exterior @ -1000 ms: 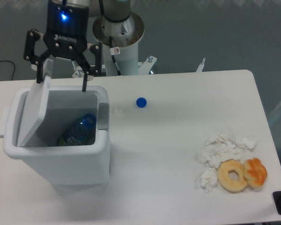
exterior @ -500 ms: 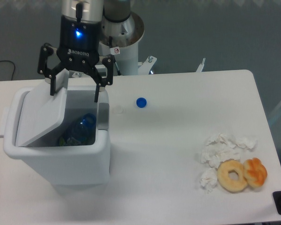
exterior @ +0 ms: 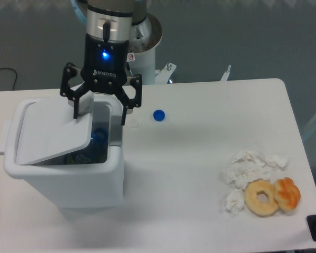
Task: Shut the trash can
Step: 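Push the lid forward and down over the trash can opening, then hold the gripper on the closed lid edge, pressing it shut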
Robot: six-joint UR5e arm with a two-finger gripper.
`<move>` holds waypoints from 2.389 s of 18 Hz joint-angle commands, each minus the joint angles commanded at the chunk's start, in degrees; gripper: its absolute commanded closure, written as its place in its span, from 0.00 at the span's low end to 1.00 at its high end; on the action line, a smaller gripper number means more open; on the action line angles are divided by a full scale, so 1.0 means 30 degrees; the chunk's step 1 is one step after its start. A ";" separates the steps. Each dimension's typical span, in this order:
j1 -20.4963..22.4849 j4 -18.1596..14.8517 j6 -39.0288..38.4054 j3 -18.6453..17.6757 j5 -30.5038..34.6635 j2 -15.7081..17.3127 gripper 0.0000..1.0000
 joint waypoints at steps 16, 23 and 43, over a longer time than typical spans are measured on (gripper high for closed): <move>0.0468 -0.0029 0.0939 -0.0499 0.0000 -0.0645 0.00; 0.0644 0.0000 0.0968 -0.0792 0.0000 -0.0674 0.00; 0.0674 0.0030 0.1203 -0.0968 0.0000 -0.0937 0.00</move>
